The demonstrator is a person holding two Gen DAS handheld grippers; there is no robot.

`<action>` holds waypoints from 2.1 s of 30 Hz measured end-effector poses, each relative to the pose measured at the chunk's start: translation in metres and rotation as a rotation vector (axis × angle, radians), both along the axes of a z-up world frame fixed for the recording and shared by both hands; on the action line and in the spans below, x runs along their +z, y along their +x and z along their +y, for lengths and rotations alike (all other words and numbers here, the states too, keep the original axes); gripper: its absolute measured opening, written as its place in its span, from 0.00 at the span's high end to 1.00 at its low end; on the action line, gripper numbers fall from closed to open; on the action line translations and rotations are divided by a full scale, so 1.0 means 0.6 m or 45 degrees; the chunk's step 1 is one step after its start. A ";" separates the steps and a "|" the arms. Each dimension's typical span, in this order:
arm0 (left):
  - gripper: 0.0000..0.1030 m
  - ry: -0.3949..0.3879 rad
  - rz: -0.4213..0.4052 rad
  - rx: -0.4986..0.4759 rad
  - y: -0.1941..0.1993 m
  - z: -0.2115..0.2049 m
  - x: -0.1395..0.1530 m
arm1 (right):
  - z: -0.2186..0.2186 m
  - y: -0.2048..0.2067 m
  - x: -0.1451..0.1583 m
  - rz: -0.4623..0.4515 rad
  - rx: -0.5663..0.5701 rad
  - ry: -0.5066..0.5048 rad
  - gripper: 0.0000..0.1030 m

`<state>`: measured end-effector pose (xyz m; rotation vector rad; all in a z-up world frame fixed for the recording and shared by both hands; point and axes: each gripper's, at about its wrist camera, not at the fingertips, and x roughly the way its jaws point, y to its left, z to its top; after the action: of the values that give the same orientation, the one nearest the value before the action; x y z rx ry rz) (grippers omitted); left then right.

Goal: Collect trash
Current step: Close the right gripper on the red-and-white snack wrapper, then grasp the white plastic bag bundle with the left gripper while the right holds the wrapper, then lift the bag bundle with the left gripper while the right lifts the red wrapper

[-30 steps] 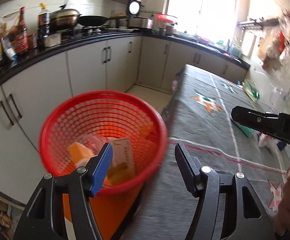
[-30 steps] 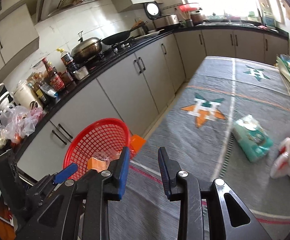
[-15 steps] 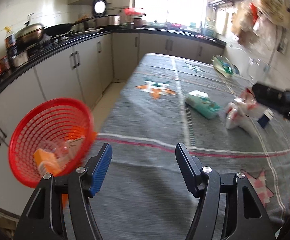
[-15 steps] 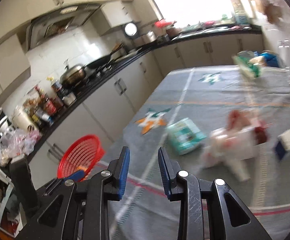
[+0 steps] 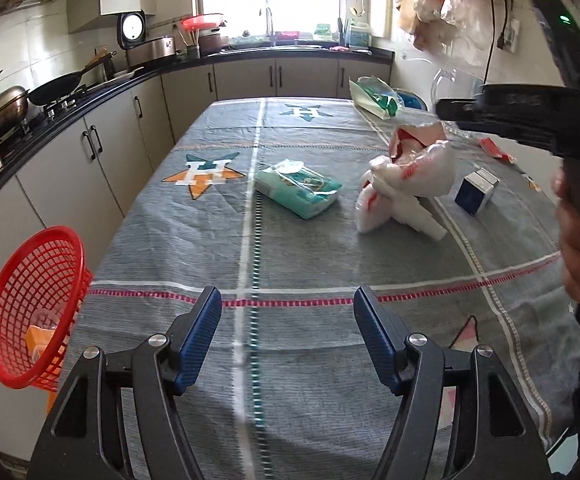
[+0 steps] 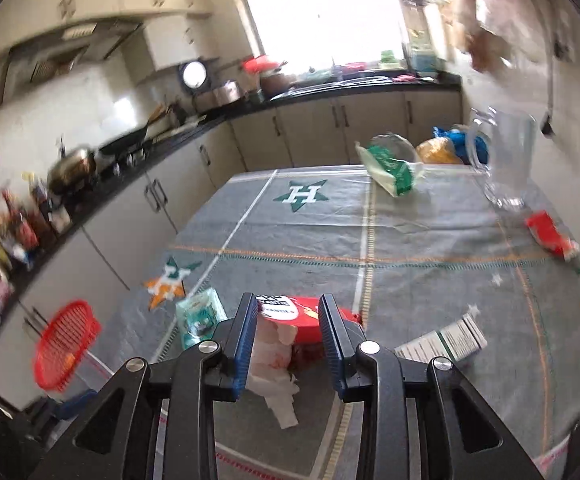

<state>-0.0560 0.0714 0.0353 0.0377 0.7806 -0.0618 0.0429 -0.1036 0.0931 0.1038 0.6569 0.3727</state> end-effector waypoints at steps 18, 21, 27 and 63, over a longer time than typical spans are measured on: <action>0.33 -0.040 0.059 -0.083 0.051 -0.032 0.020 | -0.077 0.016 -0.067 0.122 -0.062 0.001 0.82; 0.24 -0.081 0.094 -0.146 0.066 -0.054 0.017 | -0.109 0.025 -0.072 0.158 -0.069 0.142 0.82; 0.21 -0.153 0.162 -0.173 0.097 -0.088 0.001 | -0.127 0.019 -0.064 0.134 -0.082 0.235 0.82; 0.43 -0.367 -0.108 -0.102 0.101 -0.048 -0.004 | -0.048 0.018 -0.067 0.043 0.016 -0.131 0.80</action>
<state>0.0046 0.0426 0.0328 -0.2007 0.6793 -0.2467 0.0537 -0.1323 0.0527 0.0079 0.7089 0.3488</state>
